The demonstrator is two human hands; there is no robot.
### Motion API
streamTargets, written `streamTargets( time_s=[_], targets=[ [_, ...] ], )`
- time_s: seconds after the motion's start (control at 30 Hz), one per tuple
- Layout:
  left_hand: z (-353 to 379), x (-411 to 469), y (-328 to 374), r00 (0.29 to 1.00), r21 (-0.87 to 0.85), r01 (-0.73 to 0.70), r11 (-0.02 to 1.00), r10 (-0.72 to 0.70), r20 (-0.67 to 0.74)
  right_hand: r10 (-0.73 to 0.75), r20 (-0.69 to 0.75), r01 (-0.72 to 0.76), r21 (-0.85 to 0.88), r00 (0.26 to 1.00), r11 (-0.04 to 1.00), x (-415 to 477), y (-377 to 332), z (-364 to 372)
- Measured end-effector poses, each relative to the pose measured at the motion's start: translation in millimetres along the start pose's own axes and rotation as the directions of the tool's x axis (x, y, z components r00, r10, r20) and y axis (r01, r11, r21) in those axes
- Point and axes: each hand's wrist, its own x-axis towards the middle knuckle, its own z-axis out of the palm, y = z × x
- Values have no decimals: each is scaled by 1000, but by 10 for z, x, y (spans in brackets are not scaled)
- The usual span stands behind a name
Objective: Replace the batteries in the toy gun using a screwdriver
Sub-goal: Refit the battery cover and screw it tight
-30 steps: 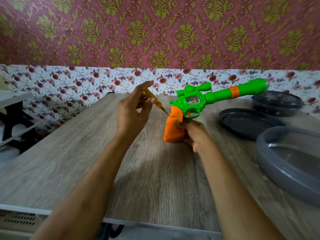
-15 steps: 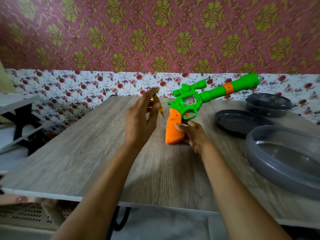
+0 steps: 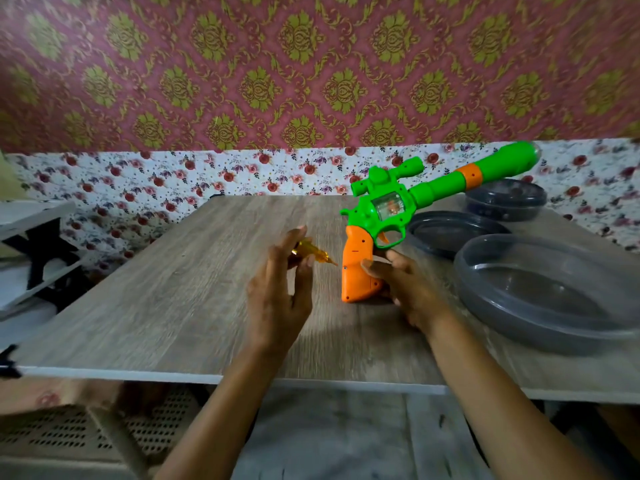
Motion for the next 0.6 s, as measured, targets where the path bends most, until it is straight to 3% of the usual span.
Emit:
streamTargets(
  time_s=[0.23, 0.6],
  targets=[
    [-3, -2, 43, 995, -20, -7, 1000, 5, -100, 62, -24, -63, -42, 998, 997, 110, -9, -13],
    [9, -26, 23, 1000, 20, 4, 1000, -4, 14, 26, 23, -26, -30, 999, 999, 44, -13, -15]
  ],
)
